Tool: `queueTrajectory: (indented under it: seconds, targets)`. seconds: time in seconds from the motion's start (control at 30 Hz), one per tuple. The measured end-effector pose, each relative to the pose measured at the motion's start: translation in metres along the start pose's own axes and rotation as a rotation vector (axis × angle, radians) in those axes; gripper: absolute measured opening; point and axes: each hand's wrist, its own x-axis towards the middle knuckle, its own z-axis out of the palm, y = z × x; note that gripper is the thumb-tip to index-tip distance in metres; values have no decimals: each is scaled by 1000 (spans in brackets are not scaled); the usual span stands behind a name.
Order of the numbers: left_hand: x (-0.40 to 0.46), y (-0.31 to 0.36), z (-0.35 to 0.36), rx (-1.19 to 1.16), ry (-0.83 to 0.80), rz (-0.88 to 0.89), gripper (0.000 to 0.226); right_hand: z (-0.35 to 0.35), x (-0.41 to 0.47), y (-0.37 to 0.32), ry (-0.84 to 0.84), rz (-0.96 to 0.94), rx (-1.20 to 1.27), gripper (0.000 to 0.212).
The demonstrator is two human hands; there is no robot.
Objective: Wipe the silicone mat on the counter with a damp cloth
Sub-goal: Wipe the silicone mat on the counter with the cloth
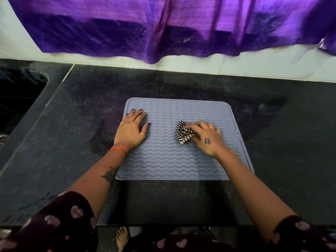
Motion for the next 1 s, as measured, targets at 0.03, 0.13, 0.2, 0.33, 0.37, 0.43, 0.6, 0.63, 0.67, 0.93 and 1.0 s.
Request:
queueTrajectory:
  seconds: [0.03,0.13,0.2,0.33,0.37,0.43,0.6,0.63,0.67,0.93,1.0]
  targets:
    - [0,0,0,1,1,1,63,-3,-1,0,-1,-1,18,44]
    - [-1,0,0,-3,7,-4,62,8,-23,-4,102,-33,1,46]
    - [-2,0,0,-3,6,-8,62,24,-37,-5,151,-42,-43,49]
    - [-3,2,-2,-9,13,-8,61,14,-28,-5,81,-25,43,47]
    - [-3,2,-2,-10,14,-6,61,11,-29,-4,77,-25,80,46]
    - [-4,1,-1,-9,20,-2,61,12,-45,-8,108,-60,108,43]
    - [-3,2,-1,-10,29,-8,60,34,-73,-19,152,-103,-33,52]
    - [-3,2,-1,-13,27,-9,60,31,-70,-19,160,-103,-11,53]
    - [-3,2,-1,-14,23,-10,60,28,-67,-18,158,-97,19,51]
    - [-3,0,0,-19,27,0,51,41,-100,-26,174,-100,-71,48]
    - [-4,1,-1,-26,19,0,55,38,-98,-24,190,-115,-66,48]
